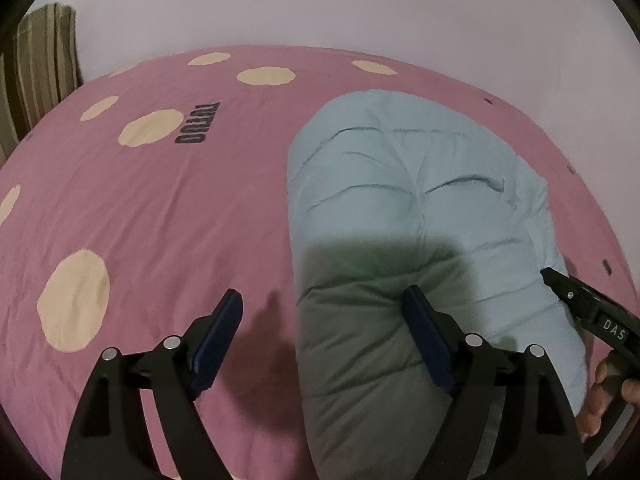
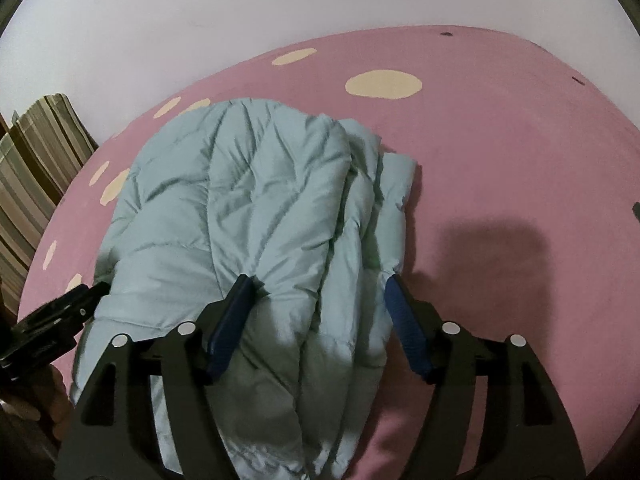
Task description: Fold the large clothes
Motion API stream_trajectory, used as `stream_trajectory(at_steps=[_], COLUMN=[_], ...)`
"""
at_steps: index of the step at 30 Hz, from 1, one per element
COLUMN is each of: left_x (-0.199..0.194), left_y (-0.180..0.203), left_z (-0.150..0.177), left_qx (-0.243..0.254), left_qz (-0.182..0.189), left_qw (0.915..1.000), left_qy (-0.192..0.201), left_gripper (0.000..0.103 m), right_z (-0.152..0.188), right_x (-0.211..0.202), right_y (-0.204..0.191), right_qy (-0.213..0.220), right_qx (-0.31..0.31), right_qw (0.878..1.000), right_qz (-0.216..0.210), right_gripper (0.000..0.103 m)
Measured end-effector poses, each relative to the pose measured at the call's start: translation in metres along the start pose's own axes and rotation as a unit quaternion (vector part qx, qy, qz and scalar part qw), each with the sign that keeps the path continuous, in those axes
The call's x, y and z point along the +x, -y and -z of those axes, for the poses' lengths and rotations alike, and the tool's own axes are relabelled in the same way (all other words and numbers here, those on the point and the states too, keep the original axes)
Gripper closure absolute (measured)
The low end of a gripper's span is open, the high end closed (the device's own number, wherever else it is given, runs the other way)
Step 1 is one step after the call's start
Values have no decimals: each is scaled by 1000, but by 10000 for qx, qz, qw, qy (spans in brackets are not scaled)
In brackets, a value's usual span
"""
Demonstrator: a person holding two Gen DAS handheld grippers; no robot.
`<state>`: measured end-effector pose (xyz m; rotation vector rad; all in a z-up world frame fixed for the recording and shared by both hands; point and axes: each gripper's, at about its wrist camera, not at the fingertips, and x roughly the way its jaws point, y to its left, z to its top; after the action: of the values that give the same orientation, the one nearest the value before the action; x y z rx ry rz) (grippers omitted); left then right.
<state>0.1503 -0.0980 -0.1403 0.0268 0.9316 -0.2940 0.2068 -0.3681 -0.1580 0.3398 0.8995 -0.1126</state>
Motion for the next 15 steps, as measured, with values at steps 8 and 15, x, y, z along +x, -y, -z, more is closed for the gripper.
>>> stream_trajectory(at_steps=[8,15], left_x=[20,24], left_y=[-1,8], left_z=[4,3], left_qx=[-80,111], left_qz=[89,160], left_qw=[9997,9996], left_qy=[-214,-220], left_gripper=[22,37], right_z=[7,10], right_x=[24,29], right_y=[5,2], right_qy=[-243,-254], right_qx=[277,226], right_qw=[9989,9980], right_qz=[-289,-527], right_gripper=[33,58])
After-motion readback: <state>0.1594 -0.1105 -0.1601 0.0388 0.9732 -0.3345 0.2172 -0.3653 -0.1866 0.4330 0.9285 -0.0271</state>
